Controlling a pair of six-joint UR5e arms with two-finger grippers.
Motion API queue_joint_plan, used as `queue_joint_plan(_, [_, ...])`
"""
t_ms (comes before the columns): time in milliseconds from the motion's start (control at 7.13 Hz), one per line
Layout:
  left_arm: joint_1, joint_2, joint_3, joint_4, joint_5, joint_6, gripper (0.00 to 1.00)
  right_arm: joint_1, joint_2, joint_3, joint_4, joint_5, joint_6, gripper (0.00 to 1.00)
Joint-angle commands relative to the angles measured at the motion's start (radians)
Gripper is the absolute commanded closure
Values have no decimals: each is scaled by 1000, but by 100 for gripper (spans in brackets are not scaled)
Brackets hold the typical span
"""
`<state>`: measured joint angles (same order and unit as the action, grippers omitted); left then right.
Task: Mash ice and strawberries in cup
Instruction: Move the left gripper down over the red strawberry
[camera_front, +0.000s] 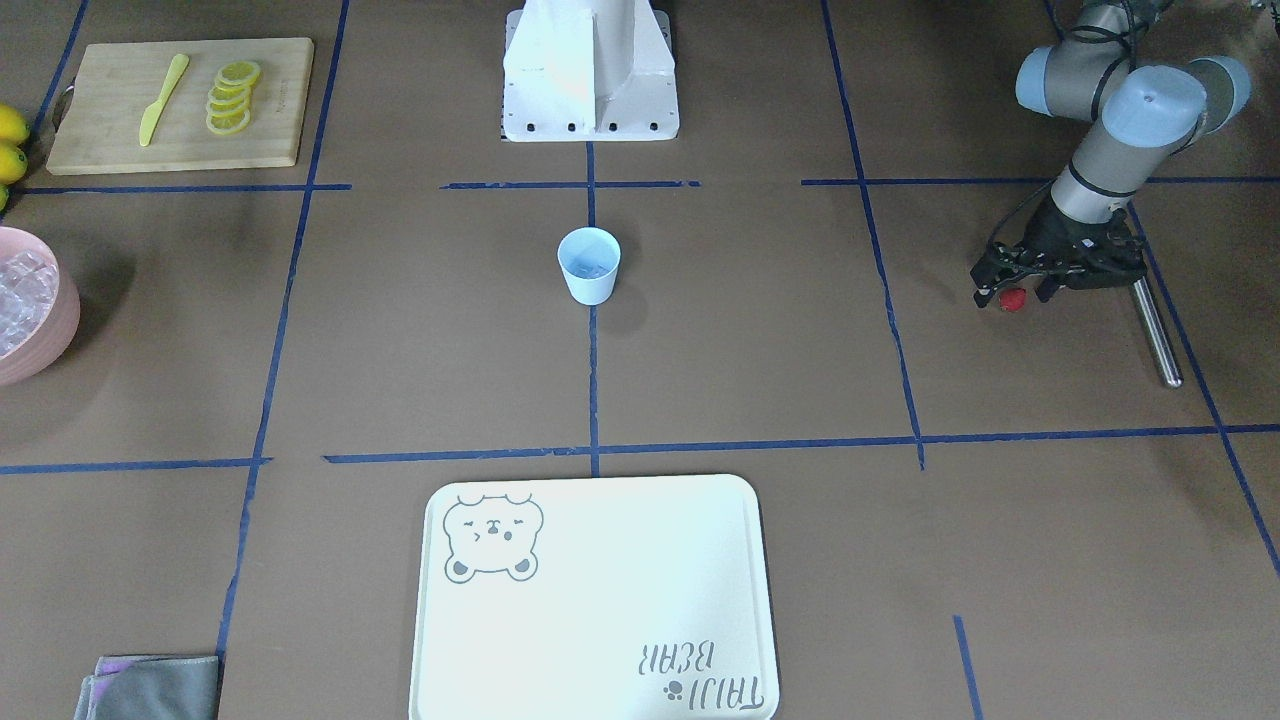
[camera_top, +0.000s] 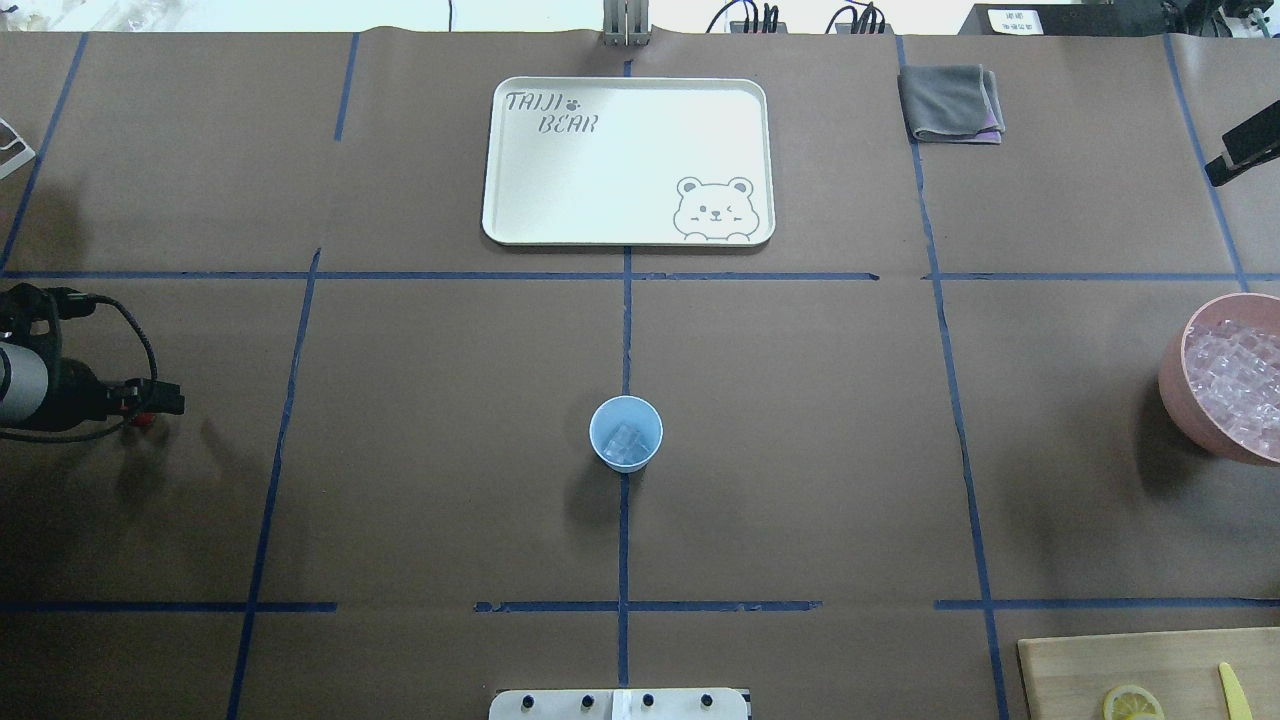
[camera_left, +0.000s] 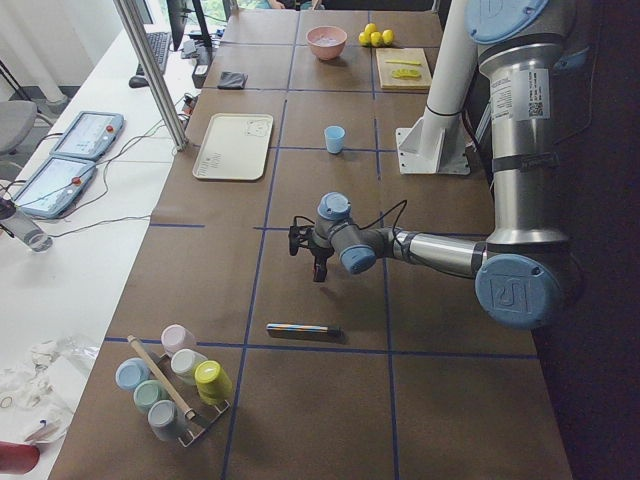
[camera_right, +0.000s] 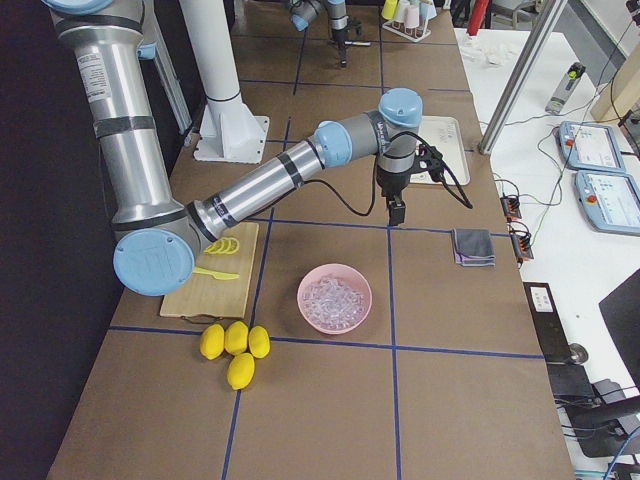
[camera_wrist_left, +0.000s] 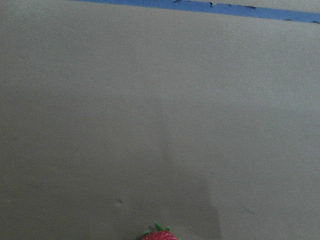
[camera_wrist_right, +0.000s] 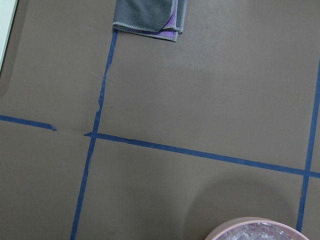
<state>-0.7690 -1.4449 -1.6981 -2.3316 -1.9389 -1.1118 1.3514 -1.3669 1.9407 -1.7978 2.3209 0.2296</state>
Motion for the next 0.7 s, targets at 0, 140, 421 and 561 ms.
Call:
queue_joint_plan(0, [-1,0,6,0,-2,0,11,0,0,0,0,0,2,1])
queue_joint_plan(140, [-1,3,6,0,-2,0,14,0,0,0,0,0,2,1])
queue_joint_plan(421, [-3,6,5,0,-8,1,18,0,3,3,0,2,5,1])
queue_joint_plan(561, [-3,8,3,0,-9,1,22,0,3,3,2,2,5,1])
